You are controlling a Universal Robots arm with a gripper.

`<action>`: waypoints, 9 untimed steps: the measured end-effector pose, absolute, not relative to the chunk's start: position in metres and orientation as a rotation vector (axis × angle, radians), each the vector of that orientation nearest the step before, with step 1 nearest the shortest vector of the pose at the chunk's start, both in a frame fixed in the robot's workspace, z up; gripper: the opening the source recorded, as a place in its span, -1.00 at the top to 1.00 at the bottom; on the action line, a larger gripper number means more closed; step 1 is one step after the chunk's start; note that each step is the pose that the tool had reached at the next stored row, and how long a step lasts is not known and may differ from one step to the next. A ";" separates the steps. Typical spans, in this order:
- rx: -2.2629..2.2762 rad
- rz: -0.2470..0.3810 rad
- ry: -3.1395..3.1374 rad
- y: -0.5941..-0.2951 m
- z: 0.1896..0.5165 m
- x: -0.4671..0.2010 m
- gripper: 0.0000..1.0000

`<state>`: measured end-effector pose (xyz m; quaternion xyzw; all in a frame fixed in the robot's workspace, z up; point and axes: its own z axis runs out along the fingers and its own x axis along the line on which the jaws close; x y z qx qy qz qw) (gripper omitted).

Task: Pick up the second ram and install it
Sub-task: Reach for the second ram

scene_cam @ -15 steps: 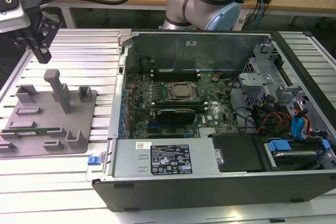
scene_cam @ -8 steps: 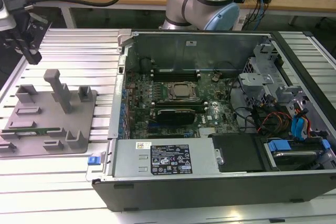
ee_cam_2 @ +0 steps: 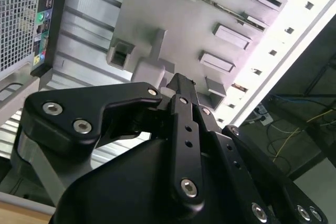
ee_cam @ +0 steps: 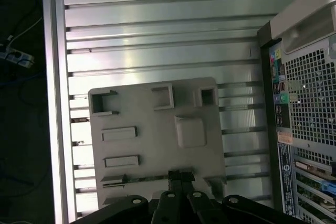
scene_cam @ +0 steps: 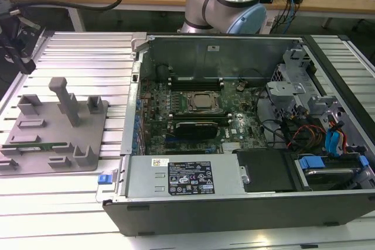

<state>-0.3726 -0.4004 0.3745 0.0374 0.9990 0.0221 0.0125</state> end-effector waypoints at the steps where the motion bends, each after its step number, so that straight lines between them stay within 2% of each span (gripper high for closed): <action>1: 0.117 0.069 3.114 -0.400 0.374 -0.374 0.84; 9: 0.117 0.069 3.114 -0.402 0.368 -0.393 0.84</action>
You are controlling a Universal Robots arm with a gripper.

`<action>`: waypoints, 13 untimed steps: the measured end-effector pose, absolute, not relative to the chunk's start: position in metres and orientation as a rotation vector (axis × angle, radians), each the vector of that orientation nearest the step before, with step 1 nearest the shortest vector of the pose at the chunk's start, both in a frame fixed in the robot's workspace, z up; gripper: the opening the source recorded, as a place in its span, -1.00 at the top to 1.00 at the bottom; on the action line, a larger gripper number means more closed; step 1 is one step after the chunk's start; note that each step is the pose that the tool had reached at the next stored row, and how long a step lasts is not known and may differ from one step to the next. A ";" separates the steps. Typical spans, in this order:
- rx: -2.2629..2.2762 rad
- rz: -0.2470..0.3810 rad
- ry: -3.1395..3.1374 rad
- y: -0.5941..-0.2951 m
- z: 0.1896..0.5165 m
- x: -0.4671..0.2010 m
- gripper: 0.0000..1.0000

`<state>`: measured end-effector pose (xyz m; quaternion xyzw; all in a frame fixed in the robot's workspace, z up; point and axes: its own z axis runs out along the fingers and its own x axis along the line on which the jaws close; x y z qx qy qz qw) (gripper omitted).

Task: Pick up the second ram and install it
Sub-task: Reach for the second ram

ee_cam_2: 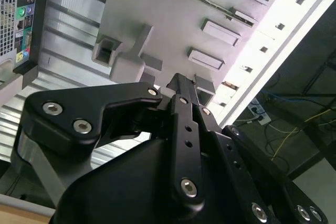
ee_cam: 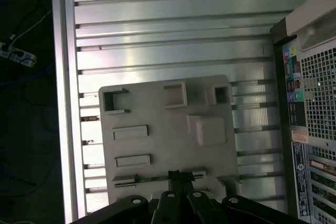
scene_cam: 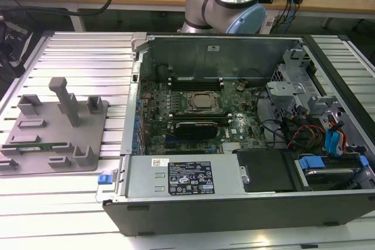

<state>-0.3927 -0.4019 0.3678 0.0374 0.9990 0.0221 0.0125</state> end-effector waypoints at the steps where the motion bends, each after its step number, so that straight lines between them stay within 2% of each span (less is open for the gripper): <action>1: 0.116 0.069 3.114 -0.403 0.367 -0.394 0.84; 13: 0.117 0.069 3.113 -0.420 0.348 -0.403 0.84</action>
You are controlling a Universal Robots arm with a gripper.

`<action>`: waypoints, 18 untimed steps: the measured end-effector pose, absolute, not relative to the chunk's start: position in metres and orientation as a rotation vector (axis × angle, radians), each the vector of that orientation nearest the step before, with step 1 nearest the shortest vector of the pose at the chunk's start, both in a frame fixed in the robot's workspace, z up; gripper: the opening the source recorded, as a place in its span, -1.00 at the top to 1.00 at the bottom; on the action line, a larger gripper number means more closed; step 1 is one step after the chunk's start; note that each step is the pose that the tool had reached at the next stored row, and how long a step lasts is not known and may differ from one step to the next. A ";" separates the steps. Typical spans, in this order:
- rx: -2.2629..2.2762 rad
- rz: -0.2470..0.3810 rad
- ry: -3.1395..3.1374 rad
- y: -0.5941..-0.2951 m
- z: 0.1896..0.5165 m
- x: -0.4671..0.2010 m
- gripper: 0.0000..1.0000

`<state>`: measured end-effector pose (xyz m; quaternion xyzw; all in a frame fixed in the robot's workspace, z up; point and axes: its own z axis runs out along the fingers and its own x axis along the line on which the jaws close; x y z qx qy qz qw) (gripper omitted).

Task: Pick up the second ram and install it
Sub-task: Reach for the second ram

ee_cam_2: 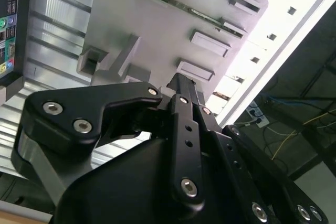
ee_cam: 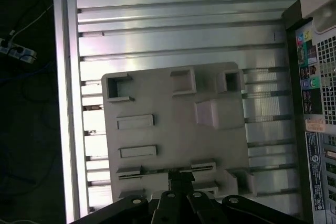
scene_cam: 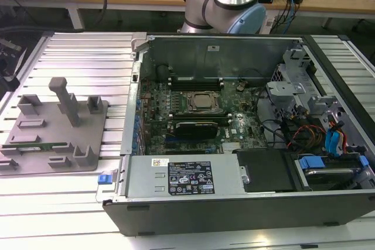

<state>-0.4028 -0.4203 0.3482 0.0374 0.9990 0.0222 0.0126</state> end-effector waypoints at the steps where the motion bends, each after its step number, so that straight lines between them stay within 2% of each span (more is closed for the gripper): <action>1: 0.117 0.069 3.114 -0.422 0.346 -0.404 0.84; 18: 0.117 0.069 3.114 -0.433 0.323 -0.410 0.84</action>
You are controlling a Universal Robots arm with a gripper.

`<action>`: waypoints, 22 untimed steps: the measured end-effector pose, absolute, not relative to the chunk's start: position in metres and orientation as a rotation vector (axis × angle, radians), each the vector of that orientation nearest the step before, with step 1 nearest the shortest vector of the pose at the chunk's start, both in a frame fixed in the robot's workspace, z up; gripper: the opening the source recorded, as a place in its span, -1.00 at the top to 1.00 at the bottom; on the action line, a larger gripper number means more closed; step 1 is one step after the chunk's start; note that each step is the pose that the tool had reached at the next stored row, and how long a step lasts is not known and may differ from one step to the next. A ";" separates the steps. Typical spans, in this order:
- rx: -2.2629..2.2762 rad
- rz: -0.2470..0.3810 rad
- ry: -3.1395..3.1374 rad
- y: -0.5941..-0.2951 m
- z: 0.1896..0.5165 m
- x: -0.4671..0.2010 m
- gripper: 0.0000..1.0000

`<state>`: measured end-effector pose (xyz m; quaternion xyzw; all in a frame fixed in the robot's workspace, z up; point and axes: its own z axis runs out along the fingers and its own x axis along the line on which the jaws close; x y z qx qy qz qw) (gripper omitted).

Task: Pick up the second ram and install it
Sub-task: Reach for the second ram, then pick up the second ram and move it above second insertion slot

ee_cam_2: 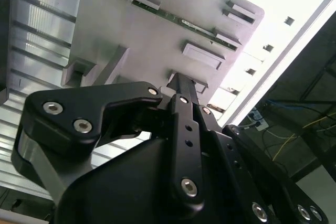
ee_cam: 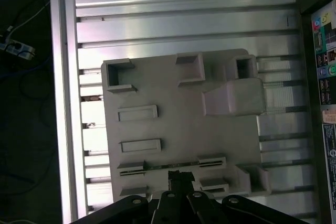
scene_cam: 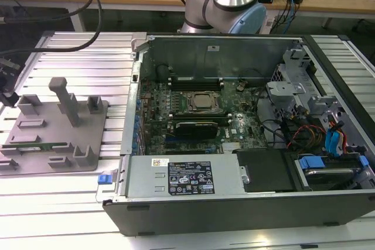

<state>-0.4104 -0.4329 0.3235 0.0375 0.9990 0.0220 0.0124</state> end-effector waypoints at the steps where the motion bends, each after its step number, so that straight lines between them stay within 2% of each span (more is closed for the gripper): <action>1: 0.117 0.069 3.114 -0.433 0.323 -0.410 0.84; 16: 0.097 0.069 3.115 -0.433 0.323 -0.410 0.84; 22: -0.117 0.072 3.117 -0.433 0.323 -0.411 0.84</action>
